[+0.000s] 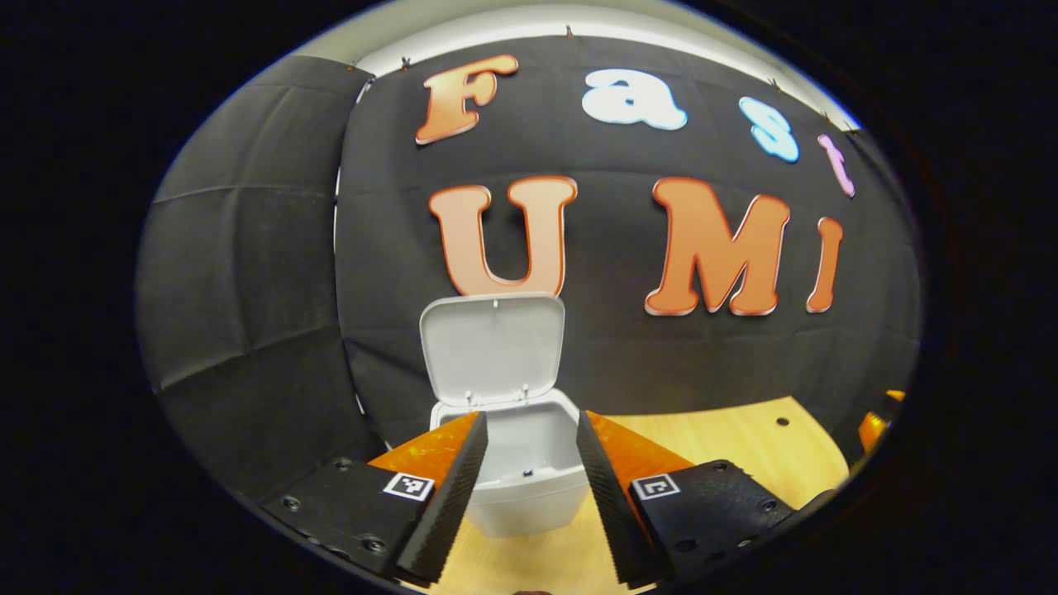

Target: Press the lid of the desktop garbage bin to open it, pick up the crumpled paper on the desktop and throw it into the bin, then pick up the pop can on the desktop and drop it into the bin, and finally close the garbage bin lid.

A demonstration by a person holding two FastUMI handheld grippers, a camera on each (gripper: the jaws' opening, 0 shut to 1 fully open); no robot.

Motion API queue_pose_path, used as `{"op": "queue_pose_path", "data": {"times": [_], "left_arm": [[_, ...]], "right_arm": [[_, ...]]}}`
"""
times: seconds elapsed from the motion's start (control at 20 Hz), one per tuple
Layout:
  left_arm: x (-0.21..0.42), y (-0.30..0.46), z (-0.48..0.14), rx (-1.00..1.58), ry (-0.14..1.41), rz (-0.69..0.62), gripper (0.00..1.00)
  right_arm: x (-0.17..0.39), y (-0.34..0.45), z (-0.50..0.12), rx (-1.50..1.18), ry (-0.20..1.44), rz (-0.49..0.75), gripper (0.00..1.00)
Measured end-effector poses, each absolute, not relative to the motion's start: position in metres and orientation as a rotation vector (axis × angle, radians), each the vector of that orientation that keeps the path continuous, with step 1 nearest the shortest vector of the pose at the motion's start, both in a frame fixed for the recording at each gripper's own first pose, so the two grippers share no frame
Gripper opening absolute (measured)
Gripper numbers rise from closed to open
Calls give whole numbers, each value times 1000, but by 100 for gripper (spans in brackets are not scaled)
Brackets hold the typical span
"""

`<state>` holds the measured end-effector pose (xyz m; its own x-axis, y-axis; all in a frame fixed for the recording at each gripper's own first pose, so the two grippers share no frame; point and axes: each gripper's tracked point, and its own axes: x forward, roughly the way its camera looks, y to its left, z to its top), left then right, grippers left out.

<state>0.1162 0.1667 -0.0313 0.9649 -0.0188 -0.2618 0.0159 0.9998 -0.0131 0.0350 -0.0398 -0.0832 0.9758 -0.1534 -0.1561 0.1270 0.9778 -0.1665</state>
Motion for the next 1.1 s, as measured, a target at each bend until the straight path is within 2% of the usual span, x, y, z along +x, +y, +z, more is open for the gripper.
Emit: {"op": "queue_pose_path", "data": {"times": [0.1,0.15,0.2,0.3,0.6,0.85,1.1], "left_arm": [[92,152,-6,-38,148,-29,80],[81,148,3,-39,104,-24,79],[71,142,10,-36,75,-27,85],[50,123,16,-36,44,-37,89],[10,96,12,-70,17,-13,90],[9,88,13,-22,20,-27,89],[12,94,13,24,35,-5,89]], "right_arm": [[39,-37,-100,-141,189,-118,94],[41,-35,-109,-135,198,-105,94],[44,-33,-117,-132,203,-92,94],[51,-31,-137,-134,212,-77,94],[83,-22,-209,-121,269,-44,94],[115,-30,-311,-125,466,-44,94],[147,-47,-373,-103,569,-84,95]]}}
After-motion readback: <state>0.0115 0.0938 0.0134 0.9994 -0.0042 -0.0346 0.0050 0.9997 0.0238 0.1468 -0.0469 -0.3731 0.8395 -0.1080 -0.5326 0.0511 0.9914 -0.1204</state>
